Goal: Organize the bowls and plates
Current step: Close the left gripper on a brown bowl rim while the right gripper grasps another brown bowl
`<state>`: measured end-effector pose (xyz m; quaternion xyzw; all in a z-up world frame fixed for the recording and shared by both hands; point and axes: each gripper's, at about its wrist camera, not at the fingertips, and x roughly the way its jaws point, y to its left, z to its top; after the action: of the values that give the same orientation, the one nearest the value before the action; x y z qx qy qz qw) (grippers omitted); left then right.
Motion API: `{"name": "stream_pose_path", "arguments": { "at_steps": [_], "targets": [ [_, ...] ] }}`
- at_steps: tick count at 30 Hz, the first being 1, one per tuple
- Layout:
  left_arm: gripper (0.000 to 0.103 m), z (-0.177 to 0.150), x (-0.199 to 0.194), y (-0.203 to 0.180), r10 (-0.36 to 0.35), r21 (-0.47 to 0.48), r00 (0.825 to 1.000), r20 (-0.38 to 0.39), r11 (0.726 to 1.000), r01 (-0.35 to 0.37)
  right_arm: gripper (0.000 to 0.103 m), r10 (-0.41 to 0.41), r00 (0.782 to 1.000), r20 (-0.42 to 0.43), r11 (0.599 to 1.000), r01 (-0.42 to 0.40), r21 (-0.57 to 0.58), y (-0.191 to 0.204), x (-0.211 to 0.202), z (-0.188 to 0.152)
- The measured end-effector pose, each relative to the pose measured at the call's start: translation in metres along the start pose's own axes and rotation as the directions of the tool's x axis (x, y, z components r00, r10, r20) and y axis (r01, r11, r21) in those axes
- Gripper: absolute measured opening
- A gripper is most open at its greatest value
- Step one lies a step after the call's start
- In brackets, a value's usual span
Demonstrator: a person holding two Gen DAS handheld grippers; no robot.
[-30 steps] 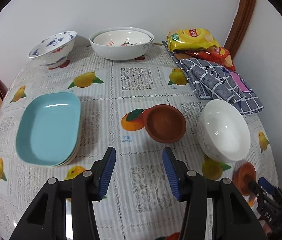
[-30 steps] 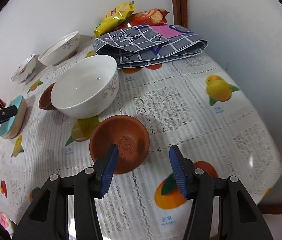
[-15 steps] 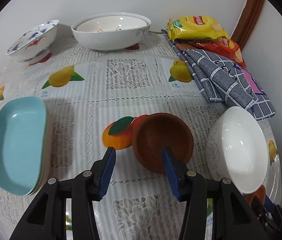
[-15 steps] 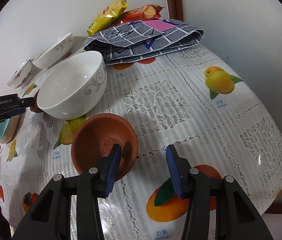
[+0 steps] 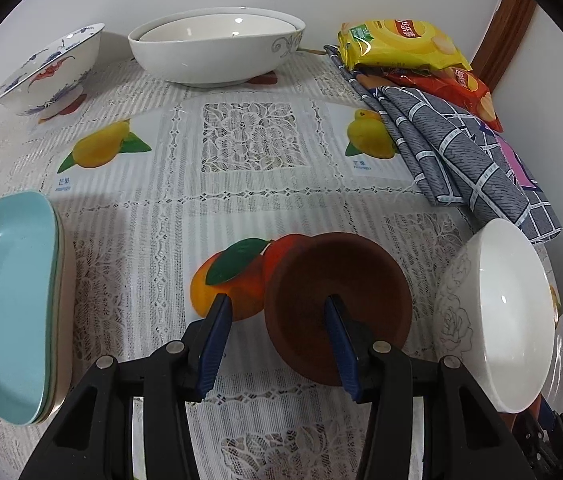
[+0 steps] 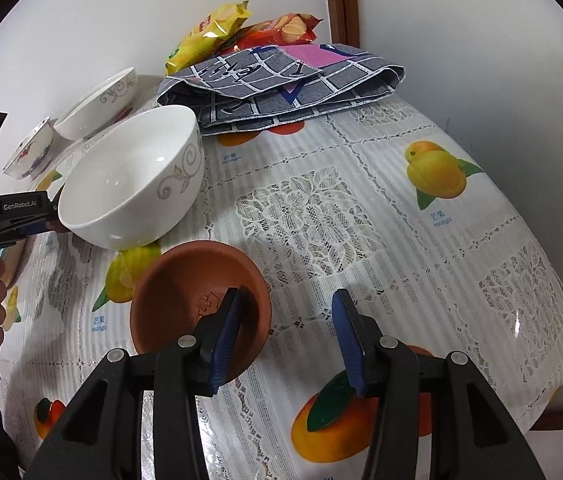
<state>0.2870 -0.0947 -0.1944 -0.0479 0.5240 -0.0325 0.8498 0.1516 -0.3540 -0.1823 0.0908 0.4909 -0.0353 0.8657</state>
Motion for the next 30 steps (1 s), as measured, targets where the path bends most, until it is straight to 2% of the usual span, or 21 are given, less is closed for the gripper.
{"name": "stream_pose_path", "arguments": {
  "at_steps": [5, 9, 10, 16, 21, 30],
  "targets": [
    [0.045, 0.002, 0.001, -0.002, 0.004, 0.019, 1.000, 0.003, 1.000, -0.004, 0.039, 0.001, 1.000, 0.012, 1.000, -0.001, -0.014, 0.003, -0.001, 0.000],
    [0.026, 0.003, 0.001, -0.005, -0.018, 0.030, 1.000, 0.005, 0.999, 0.018, 0.022, 0.028, 1.000, 0.005, 0.999, -0.028, -0.016, 0.005, 0.001, 0.002],
    [0.025, 0.003, 0.001, -0.005, -0.026, 0.030, 1.000, 0.001, 0.999, 0.026, 0.016, 0.041, 0.999, 0.004, 0.999, -0.041, -0.014, 0.006, 0.001, 0.002],
    [0.018, 0.001, -0.001, -0.004, -0.013, 0.034, 1.000, 0.003, 0.999, 0.013, 0.013, 0.046, 0.999, 0.006, 0.999, -0.046, 0.002, 0.007, 0.001, 0.002],
    [0.010, 0.000, -0.007, 0.002, -0.048, 0.014, 0.999, 0.003, 0.999, 0.047, 0.009, 0.070, 0.997, 0.019, 0.997, -0.070, 0.032, 0.005, -0.005, 0.002],
    [0.009, -0.012, -0.029, 0.006, -0.052, 0.016, 0.998, 0.017, 0.999, 0.052, 0.009, 0.058, 0.997, 0.044, 0.998, -0.059, 0.028, 0.012, -0.015, 0.000]
  ]
}}
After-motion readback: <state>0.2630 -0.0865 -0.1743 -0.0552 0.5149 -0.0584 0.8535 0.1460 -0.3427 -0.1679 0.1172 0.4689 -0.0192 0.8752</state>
